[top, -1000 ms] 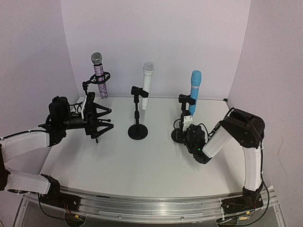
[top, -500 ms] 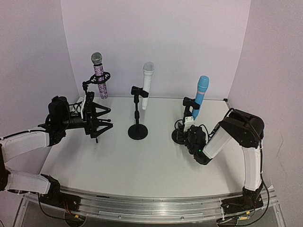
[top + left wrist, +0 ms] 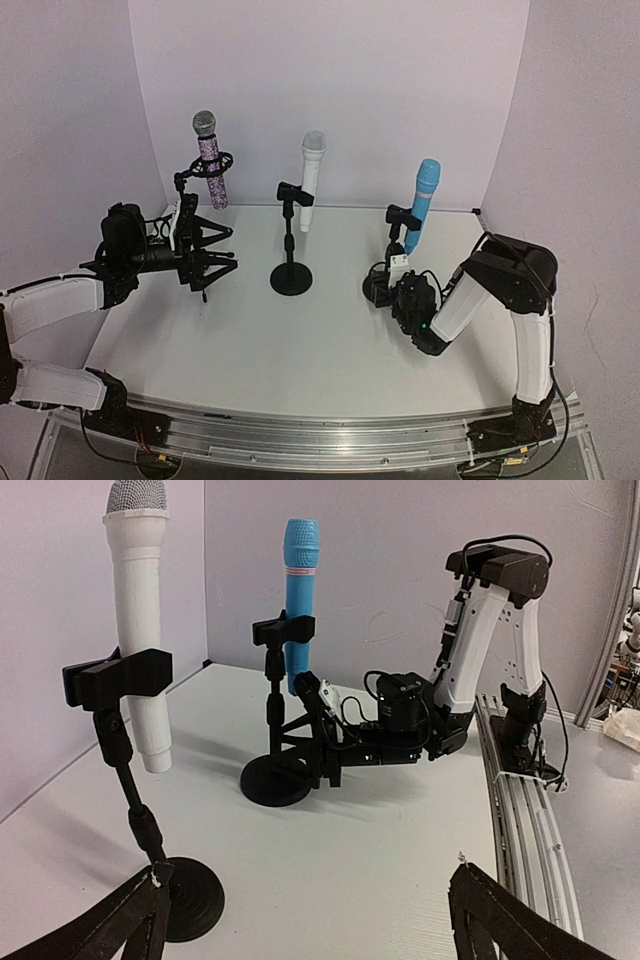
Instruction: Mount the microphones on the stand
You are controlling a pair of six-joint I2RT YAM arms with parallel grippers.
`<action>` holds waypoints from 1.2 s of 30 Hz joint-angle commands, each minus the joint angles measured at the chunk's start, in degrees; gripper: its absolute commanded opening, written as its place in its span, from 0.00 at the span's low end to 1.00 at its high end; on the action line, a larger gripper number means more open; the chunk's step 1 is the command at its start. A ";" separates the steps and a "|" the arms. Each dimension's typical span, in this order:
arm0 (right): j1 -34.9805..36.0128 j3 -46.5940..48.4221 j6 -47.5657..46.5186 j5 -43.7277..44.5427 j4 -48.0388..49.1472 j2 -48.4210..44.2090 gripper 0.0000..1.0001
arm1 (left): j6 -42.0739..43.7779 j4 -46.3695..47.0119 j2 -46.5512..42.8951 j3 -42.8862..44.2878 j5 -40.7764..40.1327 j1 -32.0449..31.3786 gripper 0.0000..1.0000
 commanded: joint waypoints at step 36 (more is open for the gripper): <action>6.79 -5.27 36.85 -0.34 -96.45 -52.28 0.73 | -17.70 -5.30 -12.81 -16.58 -35.00 10.32 1.00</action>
